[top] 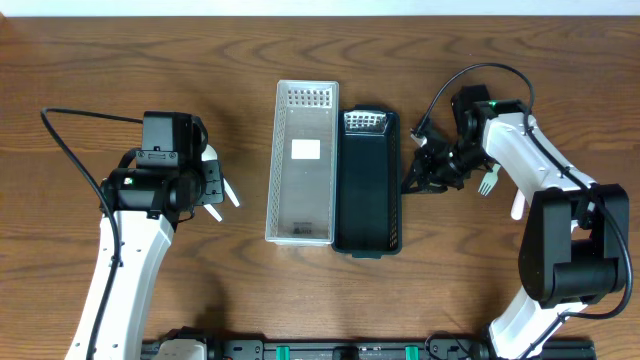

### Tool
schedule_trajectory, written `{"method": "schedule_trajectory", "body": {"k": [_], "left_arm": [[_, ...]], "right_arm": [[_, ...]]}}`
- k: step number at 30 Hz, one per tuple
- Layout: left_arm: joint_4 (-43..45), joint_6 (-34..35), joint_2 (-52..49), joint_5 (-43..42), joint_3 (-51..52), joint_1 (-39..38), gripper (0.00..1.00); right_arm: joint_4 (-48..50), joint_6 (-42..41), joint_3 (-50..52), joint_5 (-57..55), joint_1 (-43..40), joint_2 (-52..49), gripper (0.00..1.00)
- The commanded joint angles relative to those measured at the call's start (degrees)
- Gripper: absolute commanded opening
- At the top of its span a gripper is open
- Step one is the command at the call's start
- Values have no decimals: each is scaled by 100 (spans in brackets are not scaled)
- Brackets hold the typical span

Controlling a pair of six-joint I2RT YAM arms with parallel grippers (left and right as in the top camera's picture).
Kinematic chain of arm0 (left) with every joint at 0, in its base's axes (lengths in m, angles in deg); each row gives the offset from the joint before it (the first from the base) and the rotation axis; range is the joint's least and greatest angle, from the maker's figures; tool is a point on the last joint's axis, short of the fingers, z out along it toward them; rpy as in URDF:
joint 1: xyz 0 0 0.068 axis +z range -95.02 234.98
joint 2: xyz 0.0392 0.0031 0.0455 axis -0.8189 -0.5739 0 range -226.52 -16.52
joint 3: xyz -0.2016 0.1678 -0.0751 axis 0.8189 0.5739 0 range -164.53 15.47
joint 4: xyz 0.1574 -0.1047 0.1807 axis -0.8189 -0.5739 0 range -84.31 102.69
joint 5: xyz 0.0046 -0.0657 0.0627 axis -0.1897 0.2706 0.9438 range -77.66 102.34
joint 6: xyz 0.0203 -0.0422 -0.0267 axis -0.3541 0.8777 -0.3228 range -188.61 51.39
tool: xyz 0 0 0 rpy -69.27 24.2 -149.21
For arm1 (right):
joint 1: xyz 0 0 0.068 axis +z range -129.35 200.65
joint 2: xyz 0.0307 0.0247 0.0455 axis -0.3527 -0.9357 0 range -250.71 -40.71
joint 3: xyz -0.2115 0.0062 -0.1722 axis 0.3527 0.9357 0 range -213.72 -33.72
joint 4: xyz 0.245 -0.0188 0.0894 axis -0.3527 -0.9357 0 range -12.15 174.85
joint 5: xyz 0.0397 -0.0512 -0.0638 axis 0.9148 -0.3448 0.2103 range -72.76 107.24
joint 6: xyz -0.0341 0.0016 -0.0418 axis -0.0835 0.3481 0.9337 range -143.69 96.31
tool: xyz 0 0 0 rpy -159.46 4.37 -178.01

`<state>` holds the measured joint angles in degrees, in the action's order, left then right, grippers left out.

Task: Pack container
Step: 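Raise the right arm and move the right gripper over the light-green fork, then lower the right gripper and grasp the light-green fork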

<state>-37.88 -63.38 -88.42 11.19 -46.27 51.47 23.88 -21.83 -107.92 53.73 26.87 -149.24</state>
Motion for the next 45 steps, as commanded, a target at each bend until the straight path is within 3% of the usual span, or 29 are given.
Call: {"method": "schedule_trajectory", "body": {"k": [1, 6, 9, 11, 12, 13, 14, 25, 36, 40, 45], "left_arm": [[4, 0, -11, 4, -85, -11, 51], [4, 0, -11, 4, -85, -11, 63], [7, 0, -11, 4, -85, -11, 73], [7, 0, -11, 4, -85, -11, 77], [4, 0, -11, 4, -85, -11, 80], [7, 0, -11, 4, -85, -11, 82], [7, 0, -11, 4, -85, -11, 84], [4, 0, -11, 4, -85, -11, 86], [7, 0, -11, 4, -85, -11, 87], [7, 0, -11, 4, -85, -11, 87], [7, 0, -11, 4, -85, -11, 87]], "right_arm": [[105, -459, -66, -776, -107, -33, 7], [223, -1386, -229, -2328, -481, -7, 12], [57, -1580, -608, -2865, -780, 28, 24], [-94, -1563, -970, -2946, -997, 33, 47], [-127, -1506, -1130, -2935, -1097, 33, 63], [-129, -1508, -1263, -2933, -1191, 33, 89], [-109, -1508, -1381, -2938, -1276, 33, 99], [398, -1921, -1008, -3375, -1825, -46, 99], [892, -1919, -59, -3377, -1644, -50, 95], [942, -1921, 81, -3646, -1488, -50, 89], [1047, -2037, 197, -4022, -1257, -52, 90]]}}
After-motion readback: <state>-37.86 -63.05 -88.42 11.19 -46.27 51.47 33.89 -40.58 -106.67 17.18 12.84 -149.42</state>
